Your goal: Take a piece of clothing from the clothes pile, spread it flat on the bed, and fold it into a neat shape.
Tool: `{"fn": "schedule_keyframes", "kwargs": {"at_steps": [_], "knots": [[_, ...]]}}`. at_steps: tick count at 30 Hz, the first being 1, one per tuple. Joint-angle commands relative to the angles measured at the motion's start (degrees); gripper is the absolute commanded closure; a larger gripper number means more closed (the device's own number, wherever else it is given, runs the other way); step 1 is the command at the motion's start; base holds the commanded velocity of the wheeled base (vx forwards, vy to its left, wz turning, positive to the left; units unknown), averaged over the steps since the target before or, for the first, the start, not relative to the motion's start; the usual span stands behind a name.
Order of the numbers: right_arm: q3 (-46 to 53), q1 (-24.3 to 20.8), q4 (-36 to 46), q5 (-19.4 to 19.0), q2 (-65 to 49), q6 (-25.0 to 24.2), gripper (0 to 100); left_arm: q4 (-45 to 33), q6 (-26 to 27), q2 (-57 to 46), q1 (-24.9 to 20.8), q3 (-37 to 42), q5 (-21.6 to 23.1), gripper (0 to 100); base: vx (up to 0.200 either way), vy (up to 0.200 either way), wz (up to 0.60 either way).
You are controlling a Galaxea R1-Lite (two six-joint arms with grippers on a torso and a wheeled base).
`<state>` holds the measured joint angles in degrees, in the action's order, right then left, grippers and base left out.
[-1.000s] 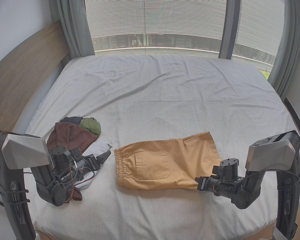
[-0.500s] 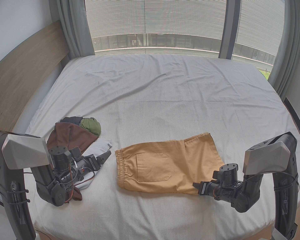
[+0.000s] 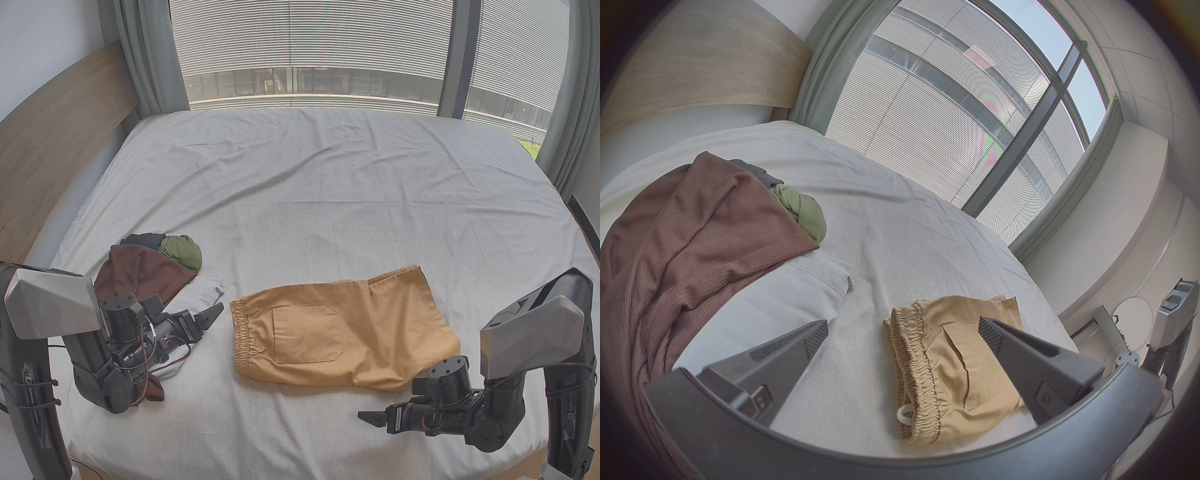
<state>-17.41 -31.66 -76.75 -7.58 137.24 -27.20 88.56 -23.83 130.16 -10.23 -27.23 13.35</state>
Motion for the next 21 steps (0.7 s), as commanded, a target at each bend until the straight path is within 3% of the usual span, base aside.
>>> {"fn": "schedule_keyframes", "kwargs": {"at_steps": [1, 7, 21], "knots": [[0.4, -3.7, -3.3, -1.1, -2.3, -1.5, 0, 0.0, -1.3, 0.3, -0.4, 0.1, 0.0, 0, 0.0, 0.0, 0.0], [-1.0, -5.1, -11.5, -2.8, -3.6, -2.3, 0, 0.0, -2.4, 0.2, -2.0, 0.5, 0.0, 0, 0.0, 0.0, 0.0], [-11.9, -2.4, -11.6, -5.7, -9.3, -5.1, 0, 0.0, -4.4, 0.2, -3.7, 0.8, 0.0, 0, 0.0, 0.0, 0.0]]}}
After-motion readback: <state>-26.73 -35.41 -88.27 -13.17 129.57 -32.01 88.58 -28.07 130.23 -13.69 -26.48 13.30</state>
